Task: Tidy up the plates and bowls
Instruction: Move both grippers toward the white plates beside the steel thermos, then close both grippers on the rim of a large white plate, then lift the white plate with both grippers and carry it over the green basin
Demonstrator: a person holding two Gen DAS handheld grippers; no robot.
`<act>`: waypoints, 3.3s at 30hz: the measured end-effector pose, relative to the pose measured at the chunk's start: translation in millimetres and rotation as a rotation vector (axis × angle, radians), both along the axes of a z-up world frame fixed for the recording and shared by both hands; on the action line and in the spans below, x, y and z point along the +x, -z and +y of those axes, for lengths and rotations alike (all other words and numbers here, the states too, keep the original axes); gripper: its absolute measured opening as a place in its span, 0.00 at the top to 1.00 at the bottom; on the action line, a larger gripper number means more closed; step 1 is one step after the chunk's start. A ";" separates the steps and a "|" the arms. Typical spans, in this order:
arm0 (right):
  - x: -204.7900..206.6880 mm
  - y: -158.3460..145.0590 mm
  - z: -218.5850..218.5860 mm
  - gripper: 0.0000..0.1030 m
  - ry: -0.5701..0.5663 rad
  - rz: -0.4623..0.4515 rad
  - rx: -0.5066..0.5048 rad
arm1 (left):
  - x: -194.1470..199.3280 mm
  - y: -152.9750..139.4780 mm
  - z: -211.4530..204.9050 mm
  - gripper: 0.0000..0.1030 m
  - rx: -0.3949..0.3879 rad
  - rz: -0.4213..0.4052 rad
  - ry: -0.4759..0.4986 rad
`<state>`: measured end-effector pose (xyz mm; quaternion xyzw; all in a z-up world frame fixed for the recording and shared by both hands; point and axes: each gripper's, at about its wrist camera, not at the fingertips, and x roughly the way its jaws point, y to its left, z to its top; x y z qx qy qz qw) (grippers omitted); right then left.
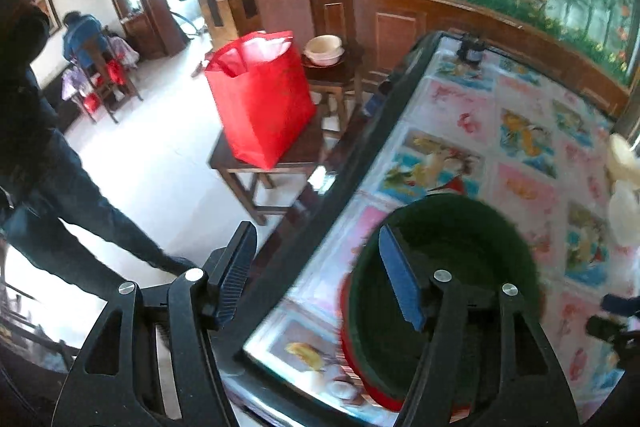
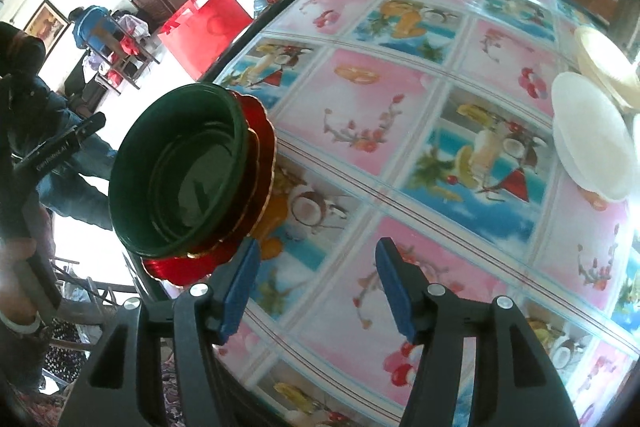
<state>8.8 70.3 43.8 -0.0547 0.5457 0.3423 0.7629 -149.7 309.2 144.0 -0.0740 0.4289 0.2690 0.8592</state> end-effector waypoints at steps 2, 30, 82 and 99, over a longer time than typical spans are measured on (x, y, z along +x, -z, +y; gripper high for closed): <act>0.3 -1.0 -5.9 0.42 0.003 -0.004 -0.005 | 4.0 -8.8 -15.4 0.37 -0.016 -0.022 0.035; 101.3 17.1 -217.5 0.33 0.474 0.016 0.049 | 203.9 45.4 -288.9 0.38 -0.183 0.053 0.442; 116.1 22.8 -175.5 0.81 0.398 0.009 0.035 | 223.3 75.0 -288.2 0.80 -0.236 0.166 0.489; 64.0 -10.2 -100.9 0.80 0.283 -0.050 0.011 | 142.5 37.5 -220.3 0.80 -0.211 0.132 0.446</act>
